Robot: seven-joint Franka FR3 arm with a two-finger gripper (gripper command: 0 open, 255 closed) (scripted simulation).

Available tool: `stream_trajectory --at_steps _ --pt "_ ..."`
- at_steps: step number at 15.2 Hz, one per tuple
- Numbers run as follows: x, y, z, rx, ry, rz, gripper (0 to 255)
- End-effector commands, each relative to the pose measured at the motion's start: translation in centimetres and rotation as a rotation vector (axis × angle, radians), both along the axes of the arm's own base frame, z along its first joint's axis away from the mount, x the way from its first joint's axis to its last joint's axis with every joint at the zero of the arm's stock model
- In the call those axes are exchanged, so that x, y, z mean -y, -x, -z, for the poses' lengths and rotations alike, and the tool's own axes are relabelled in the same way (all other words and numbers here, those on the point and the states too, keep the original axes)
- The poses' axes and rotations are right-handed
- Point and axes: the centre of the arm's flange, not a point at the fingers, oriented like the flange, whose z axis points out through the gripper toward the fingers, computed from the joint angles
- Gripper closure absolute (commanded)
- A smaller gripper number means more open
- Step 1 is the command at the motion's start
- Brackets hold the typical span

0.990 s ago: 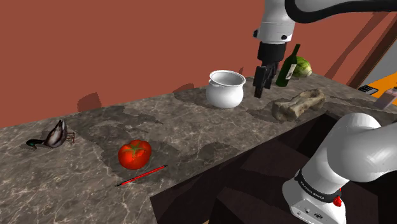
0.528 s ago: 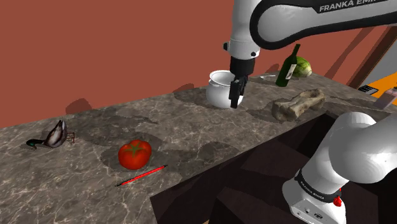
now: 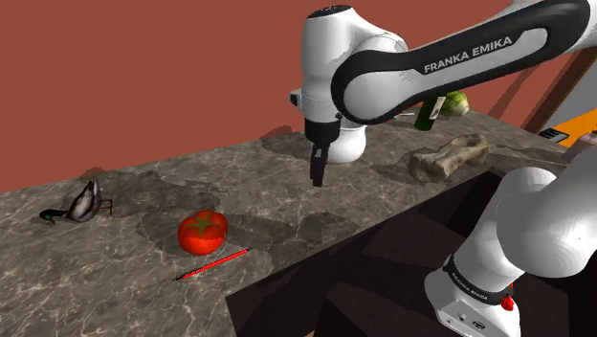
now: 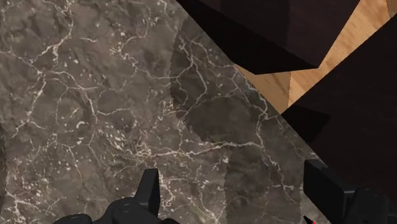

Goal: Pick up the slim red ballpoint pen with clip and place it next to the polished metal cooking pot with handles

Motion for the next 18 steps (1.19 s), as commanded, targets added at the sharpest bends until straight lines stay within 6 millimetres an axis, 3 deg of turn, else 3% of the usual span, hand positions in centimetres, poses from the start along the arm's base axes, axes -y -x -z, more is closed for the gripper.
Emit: stream_trajectory --at_steps 1,9,18 --pt "-2.4 -1.1 1.3 0.015 0.012 -0.068 0" --pt "-11.3 -2.9 7.1 0.065 0.068 -0.33 0" --pt "-21.2 -2.5 14.2 0.122 0.13 -0.625 0"
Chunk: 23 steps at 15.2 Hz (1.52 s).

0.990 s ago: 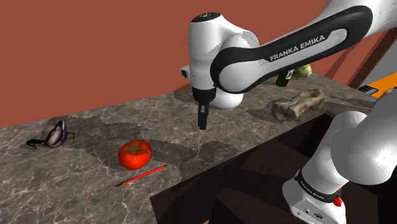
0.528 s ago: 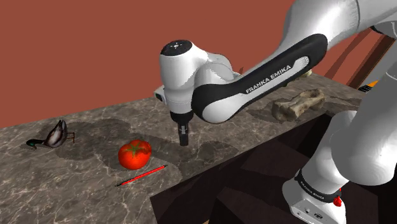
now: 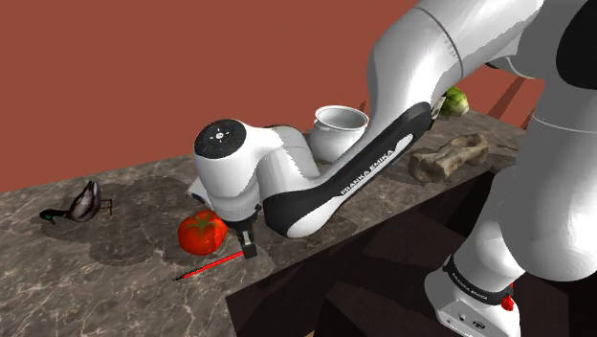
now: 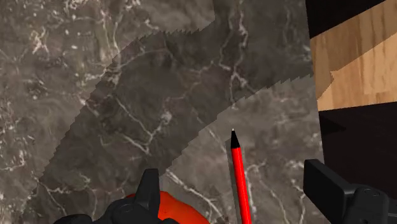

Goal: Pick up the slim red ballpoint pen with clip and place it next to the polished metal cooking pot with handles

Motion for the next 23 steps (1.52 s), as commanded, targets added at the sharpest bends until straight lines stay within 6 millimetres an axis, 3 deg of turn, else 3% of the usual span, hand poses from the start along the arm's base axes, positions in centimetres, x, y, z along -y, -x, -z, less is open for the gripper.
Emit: stream_trajectory --at_steps 1,3,10,18,19,23 --pt "-1.9 0.6 1.7 0.014 0.014 -0.069 0" --pt "-3.2 0.9 2.8 0.022 0.023 -0.11 0" --pt "-2.4 -0.1 6.6 0.022 0.023 -0.11 0" --pt "-2.4 -0.1 6.6 0.022 0.023 -0.11 0" --pt "-2.4 -0.1 6.6 0.022 0.023 -0.11 255" --pt "-2.4 0.0 6.6 0.022 0.023 -0.11 255"
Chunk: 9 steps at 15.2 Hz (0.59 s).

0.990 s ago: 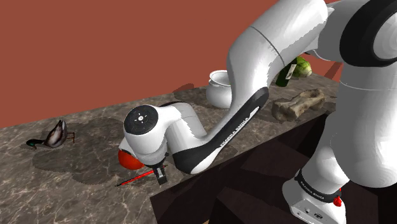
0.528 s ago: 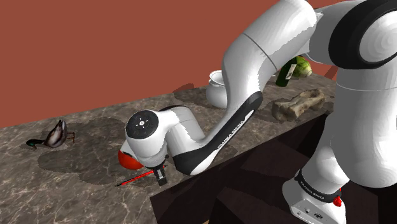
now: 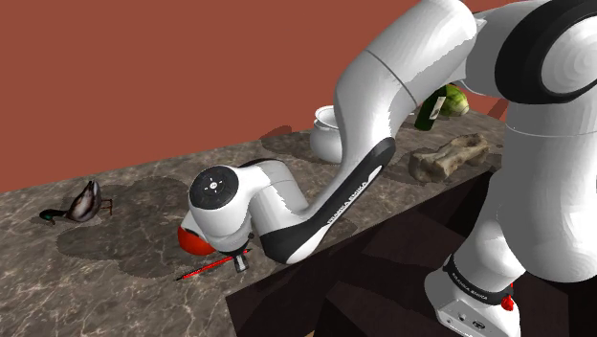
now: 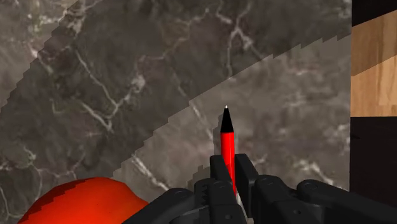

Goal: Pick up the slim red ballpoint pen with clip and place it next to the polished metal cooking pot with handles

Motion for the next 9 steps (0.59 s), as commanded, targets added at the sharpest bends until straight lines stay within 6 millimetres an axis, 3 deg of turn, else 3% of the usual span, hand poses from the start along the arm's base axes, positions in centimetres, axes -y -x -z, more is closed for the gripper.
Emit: stream_trajectory --at_steps 1,5,9 --pt "0.0 0.0 0.0 0.0 0.0 0.001 255" --pt "0.0 -0.1 0.0 0.0 0.0 0.001 255" --pt "0.0 -0.1 -2.1 0.0 0.0 0.001 255"
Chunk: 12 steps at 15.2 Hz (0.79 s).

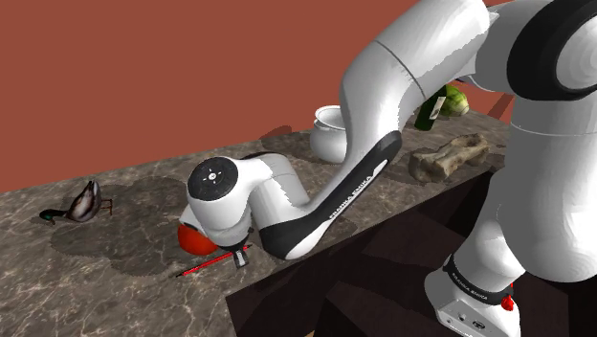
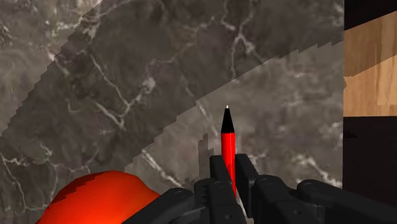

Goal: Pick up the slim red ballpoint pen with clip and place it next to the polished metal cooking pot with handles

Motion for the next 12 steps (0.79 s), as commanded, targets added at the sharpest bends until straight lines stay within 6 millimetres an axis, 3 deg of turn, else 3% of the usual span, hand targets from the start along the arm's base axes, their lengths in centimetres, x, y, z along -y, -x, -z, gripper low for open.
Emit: stream_trajectory --at_steps 1,12 --pt "-0.1 0.0 -1.0 0.0 0.0 0.0 255" --pt "-0.1 0.0 -6.8 0.0 0.0 0.0 255"
